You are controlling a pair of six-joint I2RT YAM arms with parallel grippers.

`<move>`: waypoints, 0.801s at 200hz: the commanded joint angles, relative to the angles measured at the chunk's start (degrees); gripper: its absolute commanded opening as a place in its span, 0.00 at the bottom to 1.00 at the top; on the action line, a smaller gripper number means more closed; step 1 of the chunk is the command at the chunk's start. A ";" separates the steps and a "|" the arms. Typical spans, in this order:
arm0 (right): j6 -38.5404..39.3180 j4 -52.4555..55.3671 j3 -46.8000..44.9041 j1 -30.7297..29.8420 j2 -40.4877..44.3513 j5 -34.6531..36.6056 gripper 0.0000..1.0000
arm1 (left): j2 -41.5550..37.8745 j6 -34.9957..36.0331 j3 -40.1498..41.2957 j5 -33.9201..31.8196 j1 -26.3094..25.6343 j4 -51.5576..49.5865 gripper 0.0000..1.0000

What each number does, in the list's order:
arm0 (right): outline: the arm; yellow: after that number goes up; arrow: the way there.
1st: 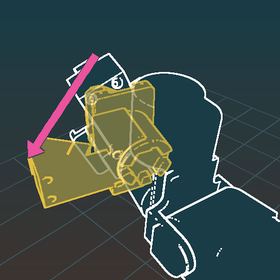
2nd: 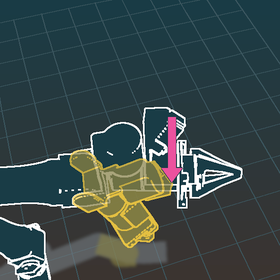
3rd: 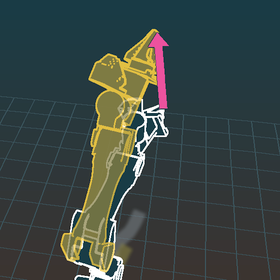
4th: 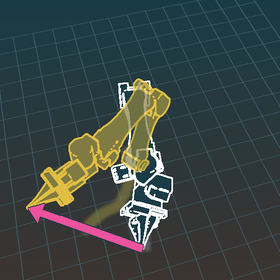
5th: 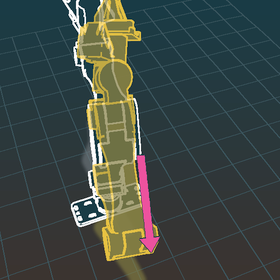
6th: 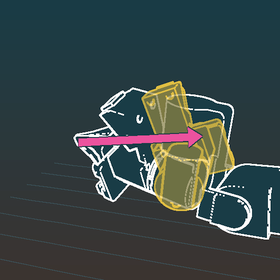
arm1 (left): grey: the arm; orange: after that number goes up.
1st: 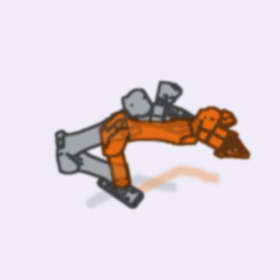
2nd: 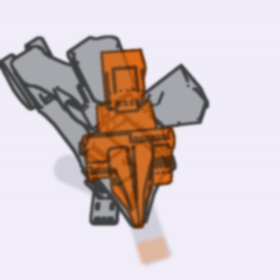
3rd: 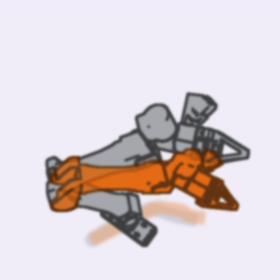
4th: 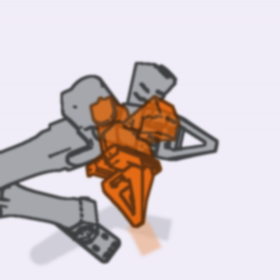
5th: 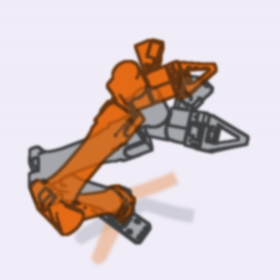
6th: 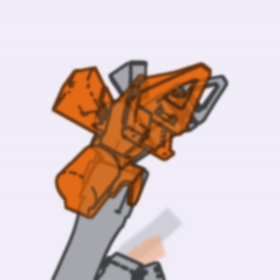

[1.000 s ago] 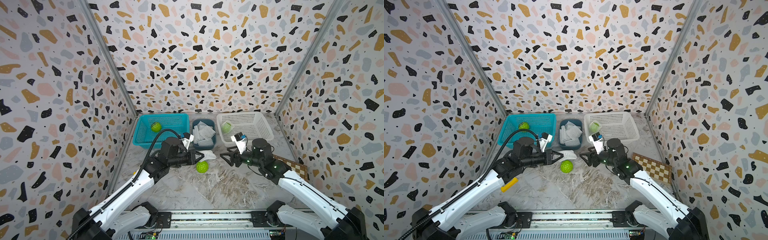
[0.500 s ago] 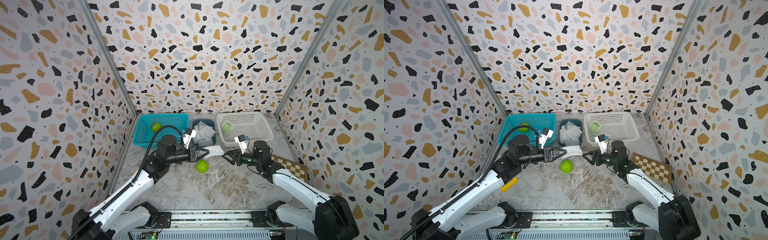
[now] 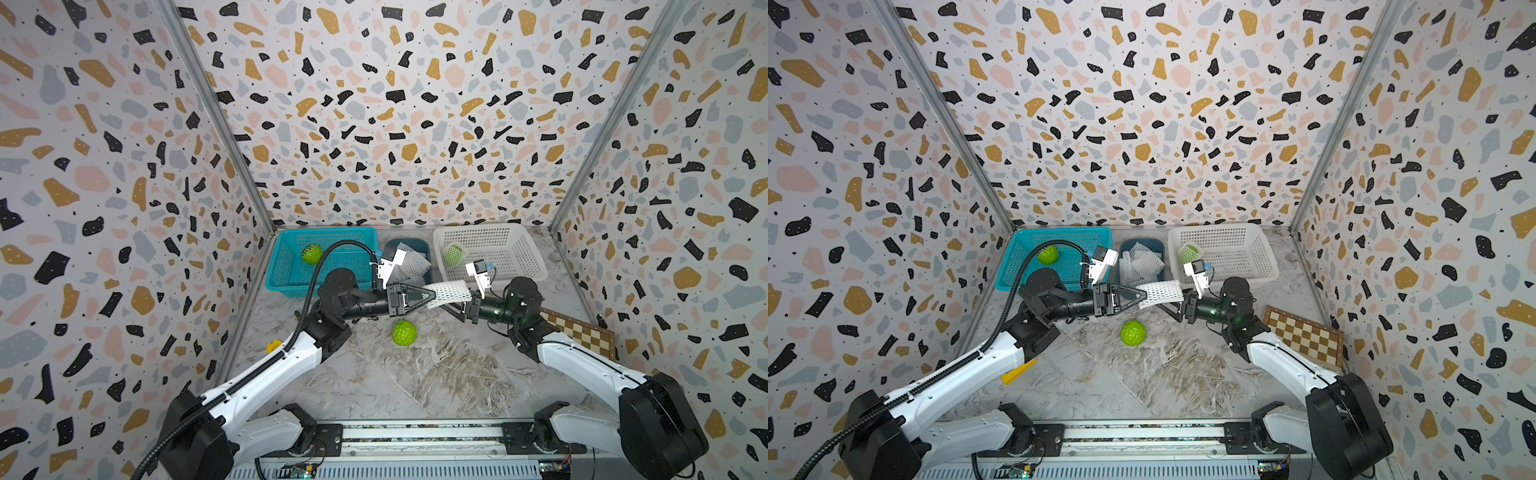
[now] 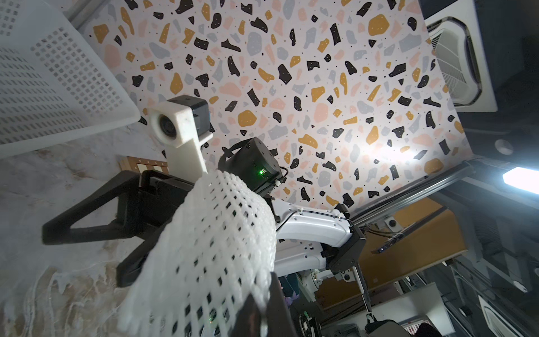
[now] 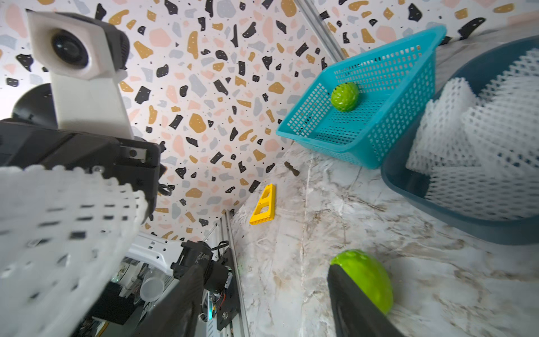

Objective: Sleeve custard apples in foam nets
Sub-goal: Open the foam net.

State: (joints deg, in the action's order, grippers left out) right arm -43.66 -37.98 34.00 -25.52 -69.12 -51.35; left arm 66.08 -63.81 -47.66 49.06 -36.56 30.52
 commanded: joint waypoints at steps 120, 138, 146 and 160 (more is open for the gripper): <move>-20.81 -26.69 4.41 -0.33 6.57 -9.71 0.69 | -1.42 -1.05 0.00 3.51 0.08 10.79 0.00; -20.71 -26.51 5.20 -1.87 6.37 -9.84 0.69 | -0.79 -1.33 0.06 3.94 0.08 12.03 0.00; -20.27 -25.94 5.61 -2.63 6.20 -9.82 0.69 | -0.50 -1.77 0.13 4.02 0.08 13.17 0.00; -19.73 -25.39 5.84 -3.41 5.98 -9.33 0.69 | -0.03 -2.47 0.17 4.37 0.08 14.67 0.00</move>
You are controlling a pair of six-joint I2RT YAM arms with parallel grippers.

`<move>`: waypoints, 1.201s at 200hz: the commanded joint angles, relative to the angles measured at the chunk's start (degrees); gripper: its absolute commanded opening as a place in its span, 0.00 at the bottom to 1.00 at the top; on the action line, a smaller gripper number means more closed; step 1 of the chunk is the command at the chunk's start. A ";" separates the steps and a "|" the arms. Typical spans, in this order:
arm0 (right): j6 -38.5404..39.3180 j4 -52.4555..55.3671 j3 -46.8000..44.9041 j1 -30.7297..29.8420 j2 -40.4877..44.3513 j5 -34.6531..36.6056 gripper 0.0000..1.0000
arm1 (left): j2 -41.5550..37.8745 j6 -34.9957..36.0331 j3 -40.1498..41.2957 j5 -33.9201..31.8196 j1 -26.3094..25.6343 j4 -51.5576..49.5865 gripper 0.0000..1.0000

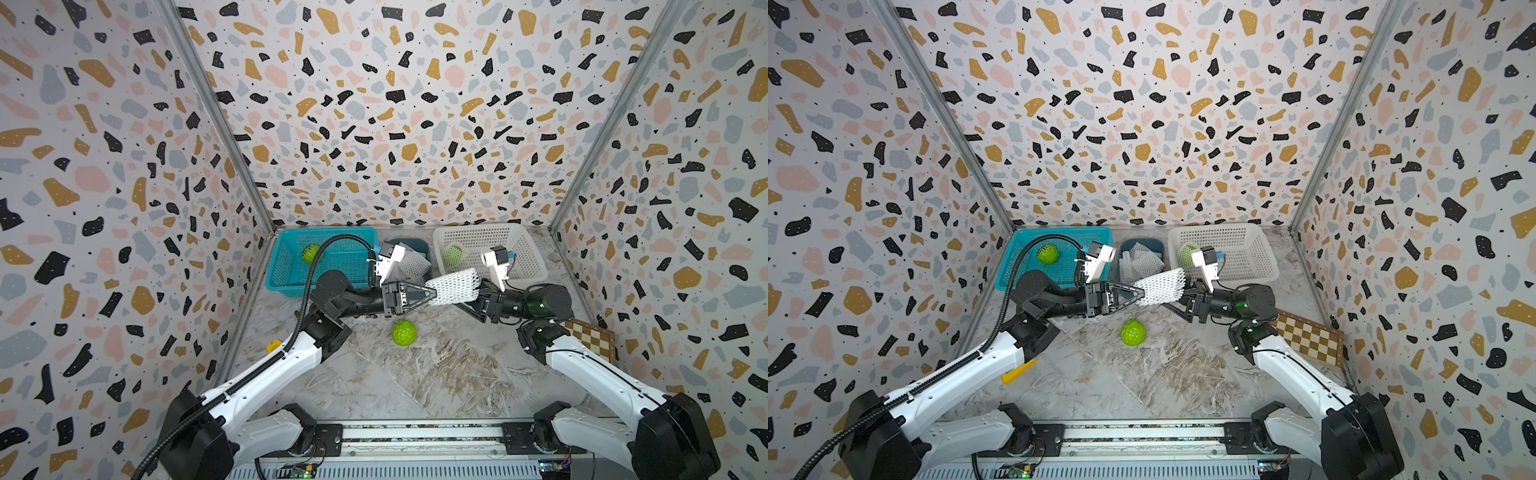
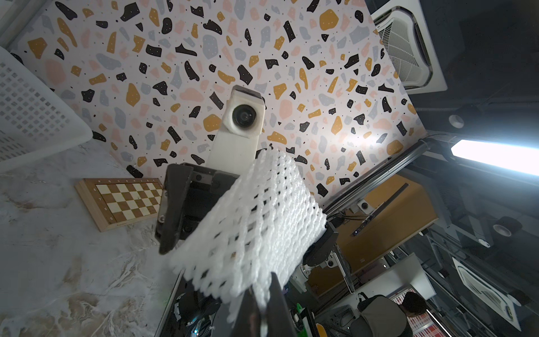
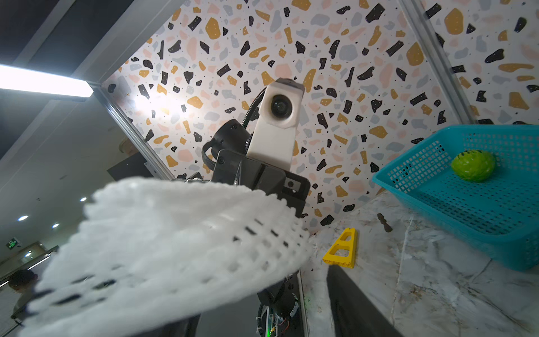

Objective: Sleeve custard apples in foam nets
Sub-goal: Open the foam net.

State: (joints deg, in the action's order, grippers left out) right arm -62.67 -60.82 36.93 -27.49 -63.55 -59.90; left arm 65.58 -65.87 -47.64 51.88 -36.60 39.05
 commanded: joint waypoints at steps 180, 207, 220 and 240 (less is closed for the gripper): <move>-12.36 -22.63 5.66 -5.30 -5.42 -2.77 0.75 | 3.06 -5.38 1.63 2.44 0.12 18.23 0.00; -16.05 -28.15 5.44 -5.34 -6.23 -3.47 0.72 | 2.60 -4.72 1.77 2.52 0.13 17.79 0.00; -16.60 -29.35 5.19 -5.31 -6.00 -3.64 0.72 | 2.13 -4.18 1.78 3.01 0.21 17.13 0.00; -16.69 -29.30 5.00 -5.17 -5.21 -3.64 0.72 | 0.95 -2.98 2.19 3.15 0.72 15.45 0.00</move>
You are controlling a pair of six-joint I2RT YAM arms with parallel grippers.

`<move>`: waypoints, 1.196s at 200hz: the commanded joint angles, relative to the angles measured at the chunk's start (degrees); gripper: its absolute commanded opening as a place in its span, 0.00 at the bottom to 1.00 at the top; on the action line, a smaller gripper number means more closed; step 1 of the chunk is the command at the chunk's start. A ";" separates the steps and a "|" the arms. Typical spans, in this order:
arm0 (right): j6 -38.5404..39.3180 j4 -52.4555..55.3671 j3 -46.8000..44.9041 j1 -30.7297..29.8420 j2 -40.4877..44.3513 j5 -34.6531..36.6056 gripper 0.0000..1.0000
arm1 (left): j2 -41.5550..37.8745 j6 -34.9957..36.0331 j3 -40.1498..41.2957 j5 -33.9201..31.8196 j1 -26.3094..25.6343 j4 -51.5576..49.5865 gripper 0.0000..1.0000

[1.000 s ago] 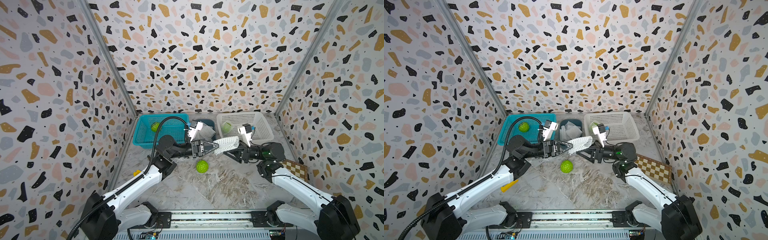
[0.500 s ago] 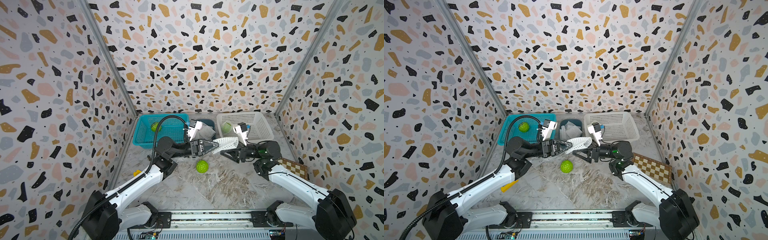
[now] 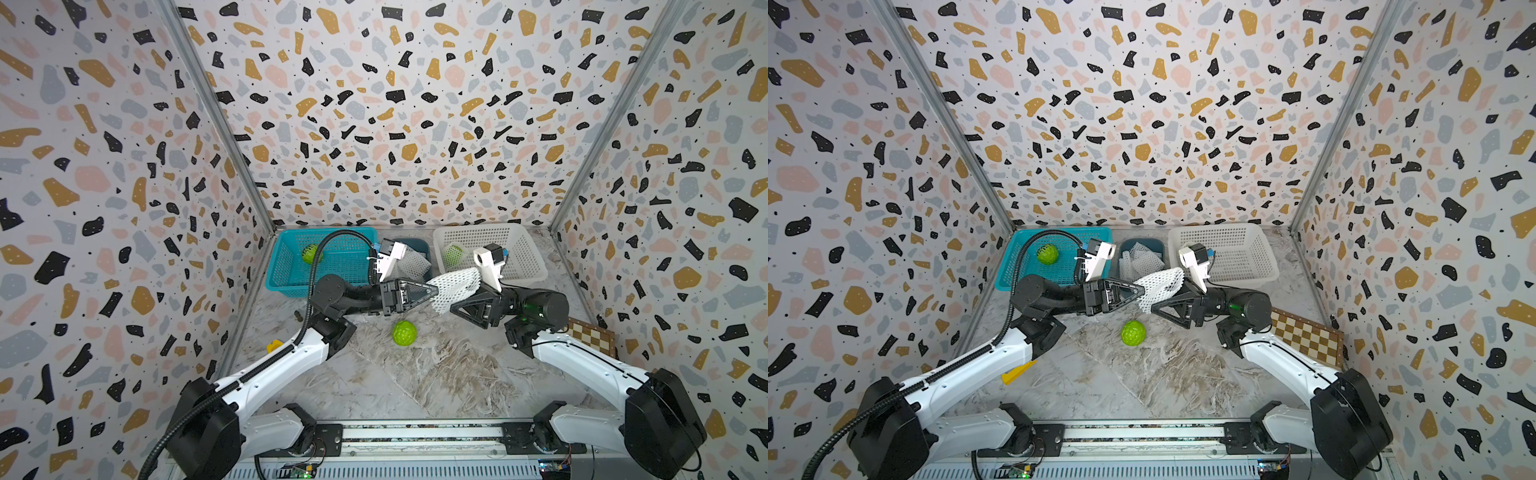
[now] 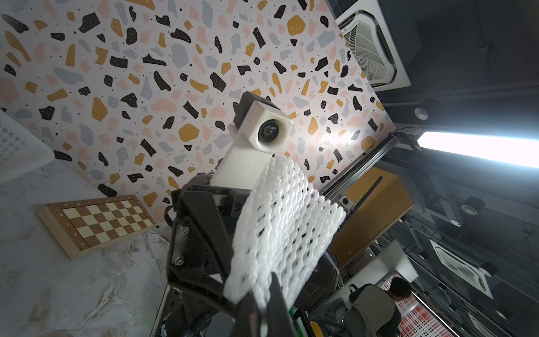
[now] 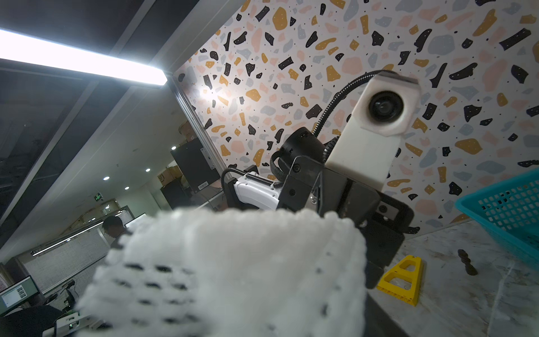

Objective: Sleeve custard apples in foam nets
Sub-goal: Open the foam net.

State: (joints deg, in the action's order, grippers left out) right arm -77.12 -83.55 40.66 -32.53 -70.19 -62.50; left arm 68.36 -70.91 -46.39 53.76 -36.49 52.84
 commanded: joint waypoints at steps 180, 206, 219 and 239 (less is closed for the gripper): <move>-15.10 -14.09 -1.20 2.22 -0.45 -5.03 0.70 | -9.76 26.70 -2.18 2.05 2.48 -24.99 0.00; -14.99 -13.48 -0.60 0.60 -1.03 -6.34 0.71 | -9.22 28.14 -3.12 2.23 2.64 -25.66 0.00; -14.82 -13.49 -0.11 -0.23 -1.15 -6.76 0.71 | -8.65 28.79 -3.84 2.42 2.74 -26.12 0.00; -13.97 -12.95 0.17 -0.55 -0.75 -7.00 0.71 | -7.76 28.82 -4.33 3.08 2.83 -25.36 0.00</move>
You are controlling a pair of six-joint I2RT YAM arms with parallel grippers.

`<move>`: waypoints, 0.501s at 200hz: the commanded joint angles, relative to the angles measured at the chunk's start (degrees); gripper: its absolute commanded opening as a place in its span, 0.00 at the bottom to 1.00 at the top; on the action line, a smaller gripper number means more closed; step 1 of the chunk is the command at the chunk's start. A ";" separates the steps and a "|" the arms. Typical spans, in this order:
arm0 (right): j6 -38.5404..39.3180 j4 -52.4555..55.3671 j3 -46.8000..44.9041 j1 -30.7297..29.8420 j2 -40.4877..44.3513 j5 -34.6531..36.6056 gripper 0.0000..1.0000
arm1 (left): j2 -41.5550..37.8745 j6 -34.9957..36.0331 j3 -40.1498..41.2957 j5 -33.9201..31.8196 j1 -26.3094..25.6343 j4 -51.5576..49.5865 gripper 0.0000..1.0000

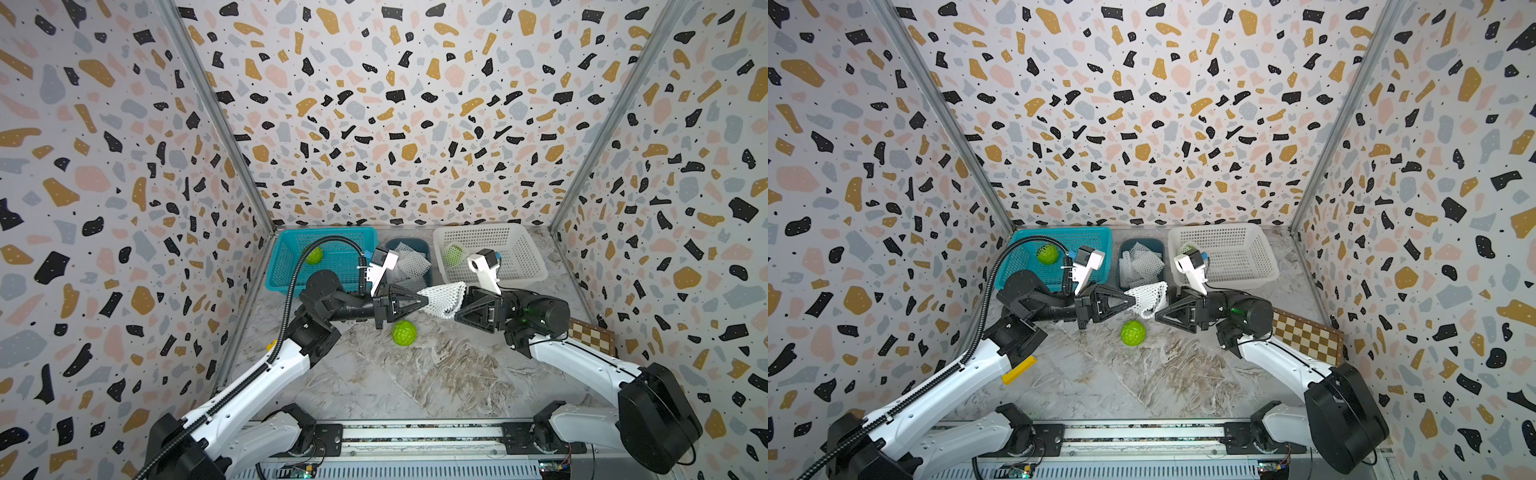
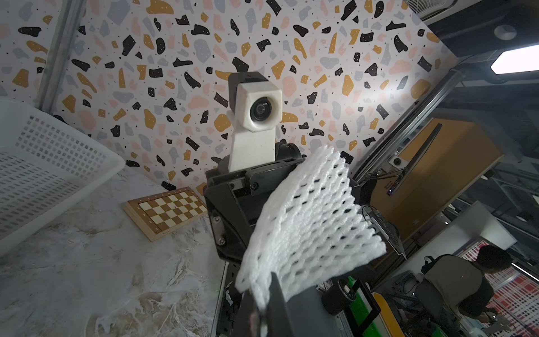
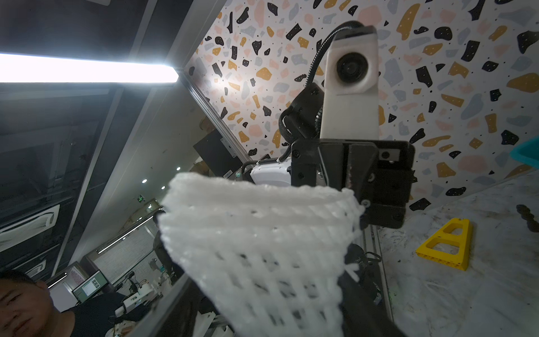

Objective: Sleeve custard apples in foam nets
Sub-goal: Open the foam net.

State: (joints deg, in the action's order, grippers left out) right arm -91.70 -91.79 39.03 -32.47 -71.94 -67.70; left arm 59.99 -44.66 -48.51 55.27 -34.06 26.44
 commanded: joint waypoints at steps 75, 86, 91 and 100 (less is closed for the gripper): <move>6.53 3.35 1.65 -0.95 3.71 -1.65 0.72 | 0.81 2.88 -2.97 2.82 0.59 1.65 0.00; 6.18 3.47 1.30 0.53 4.04 -1.06 0.71 | 0.26 2.59 -2.30 3.27 0.58 1.78 0.00; 5.59 2.75 1.09 1.48 4.05 -0.90 0.71 | -0.05 2.49 -2.03 3.34 0.58 1.86 0.00; 3.94 1.06 0.80 2.58 3.84 -0.46 0.70 | -0.72 2.35 -1.28 3.29 0.58 1.91 0.00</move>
State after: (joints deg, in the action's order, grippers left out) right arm -86.52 -87.42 39.05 -32.49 -69.76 -69.23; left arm 61.32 -42.81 -49.76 56.82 -33.80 25.98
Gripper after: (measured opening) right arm 0.708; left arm 0.047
